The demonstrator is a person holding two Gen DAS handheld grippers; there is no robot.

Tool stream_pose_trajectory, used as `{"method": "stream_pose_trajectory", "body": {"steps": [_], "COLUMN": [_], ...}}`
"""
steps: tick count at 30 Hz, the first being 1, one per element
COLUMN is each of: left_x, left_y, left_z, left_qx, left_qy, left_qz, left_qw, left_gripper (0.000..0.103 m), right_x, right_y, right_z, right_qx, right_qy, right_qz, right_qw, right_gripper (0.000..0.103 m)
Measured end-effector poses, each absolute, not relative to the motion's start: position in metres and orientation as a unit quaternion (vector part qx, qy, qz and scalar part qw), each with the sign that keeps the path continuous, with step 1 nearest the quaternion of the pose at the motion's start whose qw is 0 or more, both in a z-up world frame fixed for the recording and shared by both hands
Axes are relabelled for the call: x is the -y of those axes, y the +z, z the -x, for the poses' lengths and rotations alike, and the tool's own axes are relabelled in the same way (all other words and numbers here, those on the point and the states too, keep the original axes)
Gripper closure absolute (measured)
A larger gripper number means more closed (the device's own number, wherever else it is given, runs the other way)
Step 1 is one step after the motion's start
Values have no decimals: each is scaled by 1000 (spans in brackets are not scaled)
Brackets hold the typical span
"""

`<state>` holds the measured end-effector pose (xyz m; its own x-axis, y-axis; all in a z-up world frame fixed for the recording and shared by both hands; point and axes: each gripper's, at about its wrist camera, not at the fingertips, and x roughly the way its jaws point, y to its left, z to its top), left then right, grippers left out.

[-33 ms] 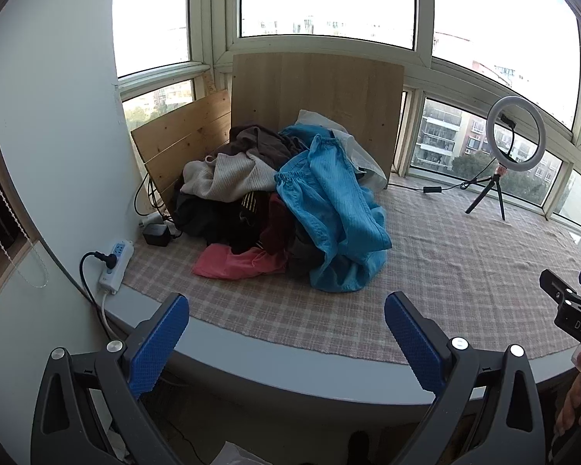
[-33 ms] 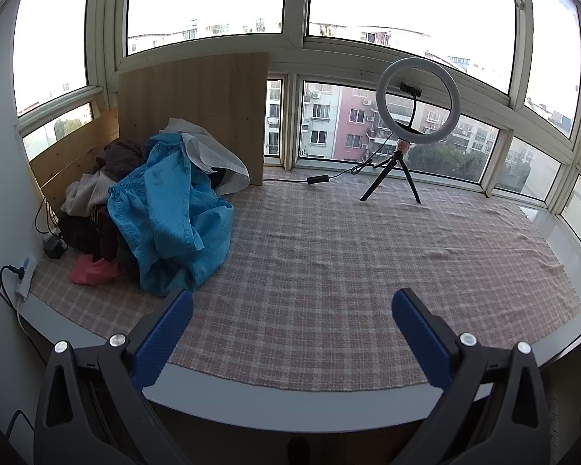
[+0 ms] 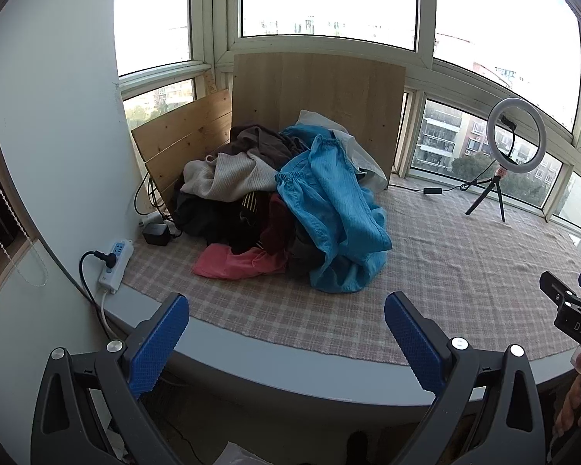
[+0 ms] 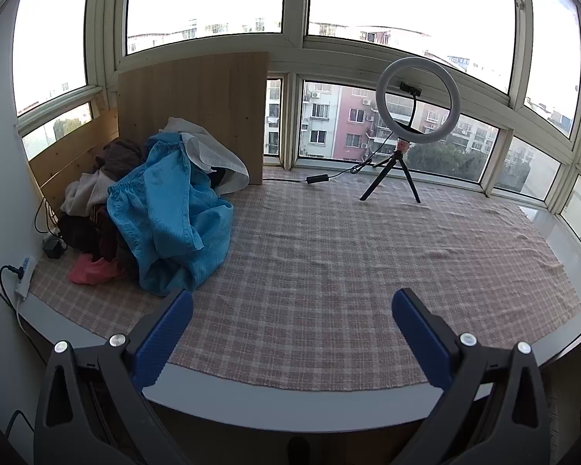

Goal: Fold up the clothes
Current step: 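Move both tools toward the clothes pile on the bench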

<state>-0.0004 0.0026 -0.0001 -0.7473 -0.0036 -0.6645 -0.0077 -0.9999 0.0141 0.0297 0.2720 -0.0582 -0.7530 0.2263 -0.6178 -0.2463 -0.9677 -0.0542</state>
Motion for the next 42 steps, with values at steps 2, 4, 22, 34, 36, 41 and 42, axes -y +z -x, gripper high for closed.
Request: {"method": "stream_pose_trajectory", "body": {"steps": [2, 4, 22, 34, 36, 41, 42], "left_x": [-7, -11, 8, 11, 9, 1, -1], "left_y": [0, 0, -9, -6, -4, 2, 4], "left_z": [1, 2, 11, 43, 51, 73, 77], "left_qx": [-22, -37, -15, -15, -14, -16, -13], "left_qy": [937, 939, 937, 938, 938, 938, 939], "left_qz": [349, 342, 347, 345, 344, 340, 338], "left_qw": [-1, -4, 18, -33, -40, -62, -66], "left_gripper": [1, 1, 1, 1, 1, 1, 1], "right_x": [-272, -273, -268, -274, -276, -282, -284], "right_y": [-57, -58, -66, -71, -71, -64, -62], "right_z": [-28, -25, -19, 24, 37, 68, 74], "right_qx": [-18, -20, -28, -7, -5, 6, 7], "right_qy": [936, 933, 933, 935, 936, 941, 942], "right_qz": [329, 336, 339, 346, 344, 334, 332], "right_qw": [126, 126, 116, 75, 67, 51, 47], "right_gripper": [0, 0, 0, 0, 0, 0, 0]}}
